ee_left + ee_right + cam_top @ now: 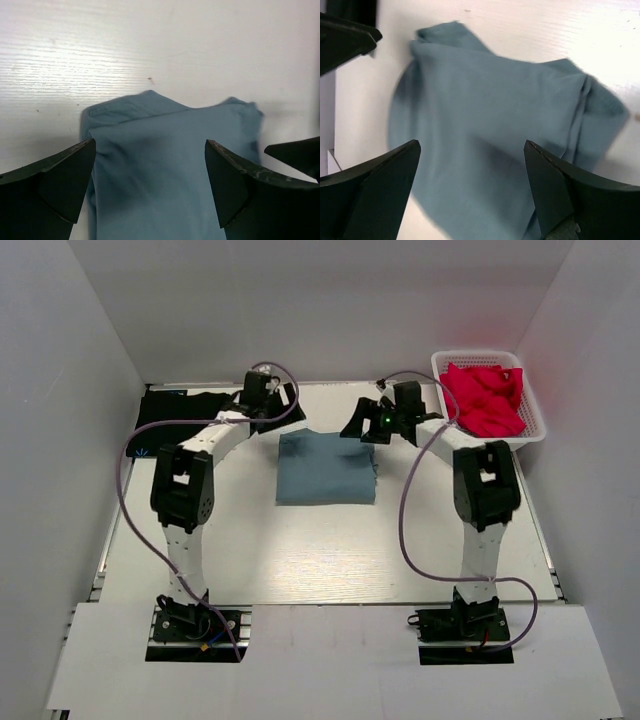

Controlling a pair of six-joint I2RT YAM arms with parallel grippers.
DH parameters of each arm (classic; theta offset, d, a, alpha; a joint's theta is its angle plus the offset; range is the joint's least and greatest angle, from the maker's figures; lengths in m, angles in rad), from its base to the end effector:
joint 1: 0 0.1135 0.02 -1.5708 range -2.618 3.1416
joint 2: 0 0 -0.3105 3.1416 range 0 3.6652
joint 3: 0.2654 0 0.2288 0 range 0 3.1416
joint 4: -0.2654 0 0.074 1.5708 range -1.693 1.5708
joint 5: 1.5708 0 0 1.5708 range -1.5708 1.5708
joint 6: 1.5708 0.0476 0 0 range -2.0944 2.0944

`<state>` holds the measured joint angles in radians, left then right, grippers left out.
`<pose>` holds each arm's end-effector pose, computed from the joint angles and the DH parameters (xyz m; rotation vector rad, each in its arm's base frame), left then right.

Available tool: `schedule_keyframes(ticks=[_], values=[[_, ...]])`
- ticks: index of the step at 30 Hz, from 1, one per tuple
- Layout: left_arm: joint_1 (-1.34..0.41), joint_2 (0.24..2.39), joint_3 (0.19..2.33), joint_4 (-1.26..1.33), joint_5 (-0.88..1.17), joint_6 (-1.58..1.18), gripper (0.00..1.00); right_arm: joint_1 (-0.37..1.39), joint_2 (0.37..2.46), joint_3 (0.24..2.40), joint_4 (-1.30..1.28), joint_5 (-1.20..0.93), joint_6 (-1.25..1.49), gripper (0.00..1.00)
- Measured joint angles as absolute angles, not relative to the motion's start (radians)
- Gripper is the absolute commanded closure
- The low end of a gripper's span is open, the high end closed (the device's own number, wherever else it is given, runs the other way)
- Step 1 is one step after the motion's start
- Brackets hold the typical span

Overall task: Fold and stack the t-shirts
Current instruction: Fold the long partially folded tshirt into a neat square

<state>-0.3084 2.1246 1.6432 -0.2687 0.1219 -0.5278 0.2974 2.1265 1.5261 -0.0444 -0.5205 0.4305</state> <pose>0.4704 -0.1559 0.2459 -0.1978 2.3735 -0.5534 0.4635 0.1668 0.2328 -0.1502 2.2860 0.9686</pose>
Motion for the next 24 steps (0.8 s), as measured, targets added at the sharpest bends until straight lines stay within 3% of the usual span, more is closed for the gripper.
schedule_keyframes(ticks=[4,9,17,24], values=[[-0.312,1.948,1.575,-0.275,0.129,-0.518,0.00,0.317,1.891,1.364,-0.020,-0.495,0.429,0.10],[-0.335,1.684,1.283,-0.123,0.257,-0.555,0.00,0.363,1.666,1.065,0.184,-0.539,0.509,0.10],[-0.406,1.806,0.951,0.023,0.429,-0.623,0.00,0.372,1.795,0.824,0.348,-0.587,0.617,0.10],[-0.390,1.779,0.933,0.023,0.427,-0.632,0.00,0.367,1.783,0.781,0.421,-0.570,0.622,0.10]])
